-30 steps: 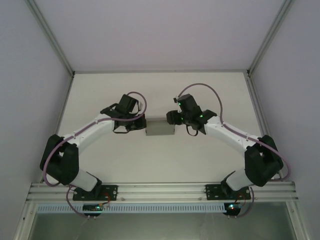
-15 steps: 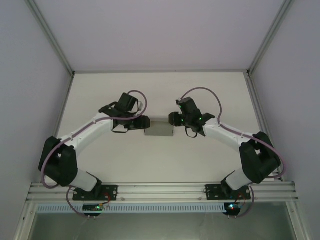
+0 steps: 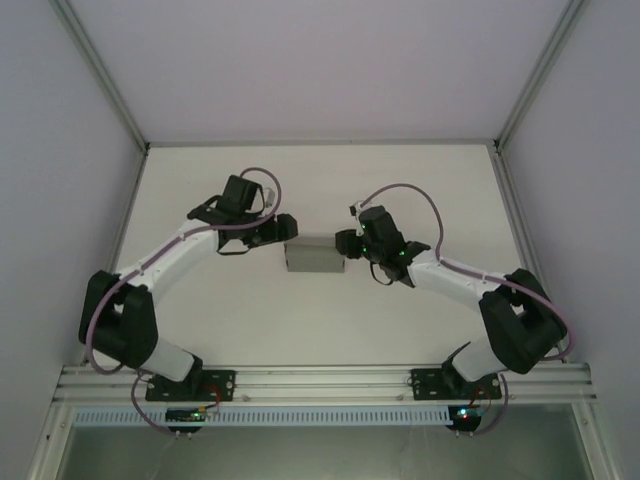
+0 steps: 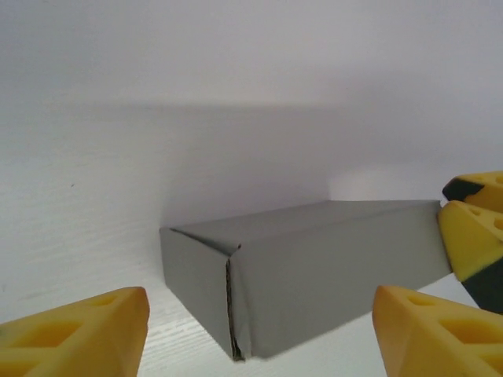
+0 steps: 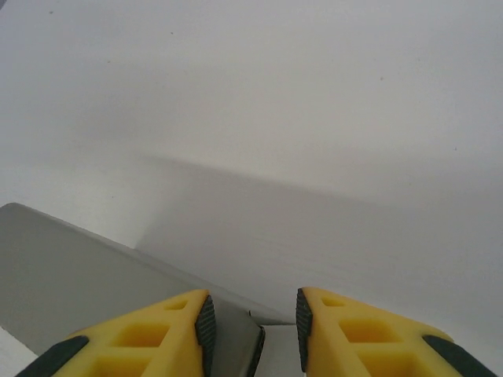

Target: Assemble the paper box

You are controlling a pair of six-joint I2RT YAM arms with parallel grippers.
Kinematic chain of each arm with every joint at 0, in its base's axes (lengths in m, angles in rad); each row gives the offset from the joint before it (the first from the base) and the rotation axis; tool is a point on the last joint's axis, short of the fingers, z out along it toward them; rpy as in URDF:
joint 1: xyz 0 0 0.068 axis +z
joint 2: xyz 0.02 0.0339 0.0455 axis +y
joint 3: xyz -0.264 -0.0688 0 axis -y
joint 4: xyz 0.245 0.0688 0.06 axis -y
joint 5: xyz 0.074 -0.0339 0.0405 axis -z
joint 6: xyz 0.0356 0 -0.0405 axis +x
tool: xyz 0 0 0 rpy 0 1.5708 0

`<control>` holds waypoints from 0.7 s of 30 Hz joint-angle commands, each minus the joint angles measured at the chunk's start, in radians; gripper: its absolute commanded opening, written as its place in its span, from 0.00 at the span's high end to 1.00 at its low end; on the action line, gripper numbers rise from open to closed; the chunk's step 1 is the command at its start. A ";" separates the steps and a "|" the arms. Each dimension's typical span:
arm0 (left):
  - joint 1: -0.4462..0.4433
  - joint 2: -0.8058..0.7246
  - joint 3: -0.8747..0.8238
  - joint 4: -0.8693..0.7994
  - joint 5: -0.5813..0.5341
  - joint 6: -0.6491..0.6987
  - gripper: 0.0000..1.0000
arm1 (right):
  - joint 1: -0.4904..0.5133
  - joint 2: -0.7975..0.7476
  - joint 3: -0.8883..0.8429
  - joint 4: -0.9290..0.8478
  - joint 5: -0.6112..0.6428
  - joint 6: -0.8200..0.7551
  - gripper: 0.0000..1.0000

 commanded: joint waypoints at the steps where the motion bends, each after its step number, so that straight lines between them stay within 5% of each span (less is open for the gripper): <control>1: 0.010 0.045 -0.032 0.058 0.097 -0.021 0.32 | 0.023 0.039 -0.087 -0.105 0.039 -0.134 0.65; 12: 0.017 0.095 -0.229 0.200 0.121 -0.069 0.62 | 0.030 0.119 -0.264 0.132 -0.019 -0.185 0.63; 21: -0.001 0.071 -0.420 0.384 0.125 -0.148 0.77 | 0.038 0.191 -0.376 0.341 -0.079 -0.079 0.64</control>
